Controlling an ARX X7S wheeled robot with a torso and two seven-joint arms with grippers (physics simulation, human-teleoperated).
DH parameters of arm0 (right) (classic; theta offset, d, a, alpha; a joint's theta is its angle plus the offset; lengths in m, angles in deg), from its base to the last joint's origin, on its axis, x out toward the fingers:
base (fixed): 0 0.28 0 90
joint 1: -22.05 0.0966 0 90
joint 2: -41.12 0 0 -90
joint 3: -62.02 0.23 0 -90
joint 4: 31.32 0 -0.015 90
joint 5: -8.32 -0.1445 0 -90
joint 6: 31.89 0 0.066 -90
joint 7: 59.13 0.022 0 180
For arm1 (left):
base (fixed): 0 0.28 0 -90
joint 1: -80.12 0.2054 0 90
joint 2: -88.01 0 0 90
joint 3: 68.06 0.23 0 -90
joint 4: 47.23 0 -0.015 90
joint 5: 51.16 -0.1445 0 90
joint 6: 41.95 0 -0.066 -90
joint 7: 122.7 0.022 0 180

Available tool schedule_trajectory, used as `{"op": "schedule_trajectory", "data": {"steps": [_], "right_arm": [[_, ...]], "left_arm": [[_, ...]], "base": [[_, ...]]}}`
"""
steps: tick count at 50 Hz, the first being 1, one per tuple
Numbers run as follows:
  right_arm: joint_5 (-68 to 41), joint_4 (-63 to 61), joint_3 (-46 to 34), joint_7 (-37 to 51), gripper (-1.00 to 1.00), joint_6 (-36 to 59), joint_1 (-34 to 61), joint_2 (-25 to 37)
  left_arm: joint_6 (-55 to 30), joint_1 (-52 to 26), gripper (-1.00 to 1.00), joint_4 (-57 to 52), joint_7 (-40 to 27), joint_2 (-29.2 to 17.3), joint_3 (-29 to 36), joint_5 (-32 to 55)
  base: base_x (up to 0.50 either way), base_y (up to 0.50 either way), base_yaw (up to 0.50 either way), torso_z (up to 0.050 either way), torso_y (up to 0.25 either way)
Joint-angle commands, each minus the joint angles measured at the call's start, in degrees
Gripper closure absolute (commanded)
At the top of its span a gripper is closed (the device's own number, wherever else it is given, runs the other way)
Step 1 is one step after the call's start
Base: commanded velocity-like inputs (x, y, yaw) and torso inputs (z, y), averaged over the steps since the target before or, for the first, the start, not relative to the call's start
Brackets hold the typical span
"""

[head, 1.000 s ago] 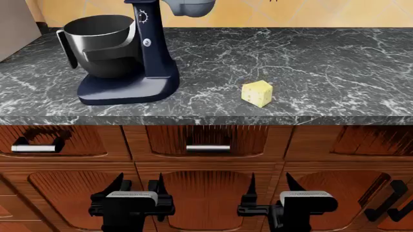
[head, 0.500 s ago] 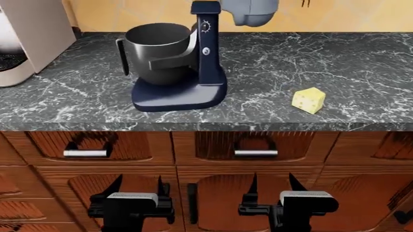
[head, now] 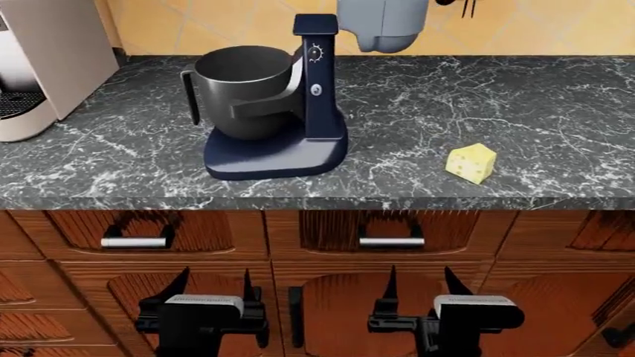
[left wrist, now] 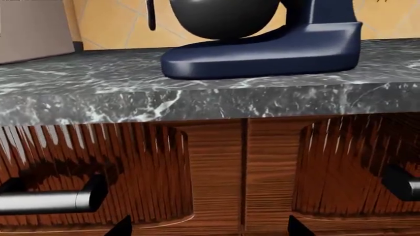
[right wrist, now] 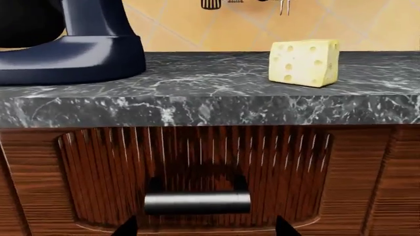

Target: Place the cheese in the stand mixer bowl.

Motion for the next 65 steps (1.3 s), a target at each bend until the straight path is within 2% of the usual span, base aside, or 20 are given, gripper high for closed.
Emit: {"op": "schedule_trajectory", "data": {"steps": [1, 2, 4, 7, 10, 13, 14, 16, 18, 20, 21, 25, 30, 33, 46, 56, 58, 59, 61, 65], "right_arm": [[-1.1, -0.1, -0.4, 1.2, -1.0, 0.5, 0.2, 0.7], [-1.3, -0.5, -0.5, 1.2, -1.0, 1.4, 0.2, 0.8], [-2.9, -6.1, -0.4, 1.3, -1.0, 8.0, 0.0, 1.7], [-8.4, -27.6, 2.0, 3.2, -1.0, 30.3, 1.6, 5.4], [-12.0, -42.5, 1.8, 5.5, -1.0, 53.4, 9.8, 10.3], [-18.4, -48.8, 6.2, 5.0, -1.0, 69.7, 17.6, 9.8], [-20.6, -50.5, 8.4, 4.8, -1.0, 75.6, 20.7, 9.4], [-23.0, -52.8, 11.9, 4.5, -1.0, 82.7, 24.3, 8.5], [-24.3, -55.2, 14.0, 4.6, -1.0, 87.0, 26.0, 8.1], [-26.1, -56.9, 16.1, 4.8, -1.0, 89.5, 27.0, 8.3], [-27.6, -56.3, 17.7, 5.2, -1.0, 89.6, 27.1, 8.2], [-34.3, -55.9, 20.6, 8.2, -1.0, 89.7, 27.2, 9.2], [-48.7, -53.5, 24.0, 19.0, -1.0, 89.6, 28.8, 12.5], [-52.8, -53.3, 24.9, 22.1, -1.0, 89.2, 28.7, 13.6], [-53.0, -52.5, 23.9, 23.1, -1.0, 84.8, 26.0, 15.9], [-53.4, -51.5, 23.1, 24.4, -1.0, 83.5, 25.3, 16.5], [-57.2, -51.3, 25.4, 28.4, -1.0, 89.1, 27.4, 16.2], [-59.6, -50.4, 25.4, 32.7, -1.0, 89.6, 27.8, 17.8], [-67.5, -48.3, 26.0, 33.9, -1.0, 89.5, 27.3, 20.1], [-82.0, -42.6, 26.8, 50.9, -1.0, 88.6, 26.9, 25.6]], "left_arm": [[-0.3, -0.3, -1.0, -0.3, -0.7, -0.7, 1.1, 0.5], [-1.0, -0.3, -1.0, -0.6, -1.0, -0.7, 1.1, 0.4], [-8.2, -0.2, -1.0, -6.1, 0.2, -1.4, 1.1, 3.0], [-33.9, -3.7, -1.0, -29.1, -0.5, -4.6, 0.2, 8.3], [-59.7, -15.8, -1.0, -48.7, -2.2, -4.4, -7.2, 19.4], [-85.5, -26.2, -1.0, -55.4, -2.0, -1.5, -14.0, 25.3], [-88.0, -27.5, -1.0, -53.8, -7.8, -3.3, -15.4, 33.4], [-88.0, -31.2, -1.0, -49.3, -25.0, -8.4, -18.7, 50.6], [-87.7, -35.0, -1.0, -45.8, -42.2, -11.6, -19.0, 67.8], [-87.2, -37.8, -1.0, -43.9, -49.7, -14.1, -18.6, 83.3], [-86.4, -38.0, -1.0, -43.1, -51.9, -14.8, -18.6, 86.1], [-85.1, -38.2, -1.0, -43.1, -52.9, -16.0, -17.8, 87.0], [-84.1, -39.2, -1.0, -42.9, -54.7, -17.3, -16.5, 88.6], [-83.4, -39.5, -1.0, -42.7, -55.1, -17.9, -16.3, 89.2], [-80.4, -40.9, -1.0, -43.4, -60.4, -20.4, -13.6, 94.8], [-78.5, -40.9, -1.0, -44.1, -61.9, -21.9, -13.3, 97.0], [-78.2, -40.9, -1.0, -44.2, -62.1, -22.2, -13.2, 97.3], [-77.9, -40.9, -1.0, -44.2, -62.3, -22.4, -13.2, 97.7], [-77.6, -40.7, -1.0, -44.5, -62.4, -22.6, -13.2, 98.0], [-77.8, -39.7, -1.0, -44.5, -60.8, -22.4, -13.5, 96.4]], "base": [[0.0, 0.0, 0.0, 0.0, 0.0], [0.0, 0.0, 0.0, 0.0, 0.0], [0.0, 0.0, 0.0, 0.0, 0.0], [0.0, 0.0, 0.0, 0.0, 0.0], [0.0, 0.0, 0.0, 0.0, 0.0], [0.0, 0.0, 0.0, 0.0, 0.0], [0.0, 0.0, 0.0, 0.0, 0.0], [0.0, 0.0, 0.0, 0.0, 0.0], [0.0, 0.0, 0.0, 0.0, 0.0], [0.0, 0.0, 0.0, 0.0, 0.0], [0.0, 0.0, 0.0, 0.0, 0.0], [0.45, 0.0, 0.0, 0.0, 0.0], [0.5, 0.0, 0.0, 0.0, 0.0], [0.5, 0.0, 0.0, 0.0, 0.0], [0.5, 0.0, 0.0, 0.0, 0.0], [0.01, 0.0, 0.0, 0.0, 0.0], [0.0, 0.0, 0.0, 0.0, 0.0], [0.0, 0.0, 0.0, 0.0, 0.0], [0.0, 0.0, 0.0, 0.0, 0.0], [0.0, 0.0, 0.0, 0.0, 0.0]]}}
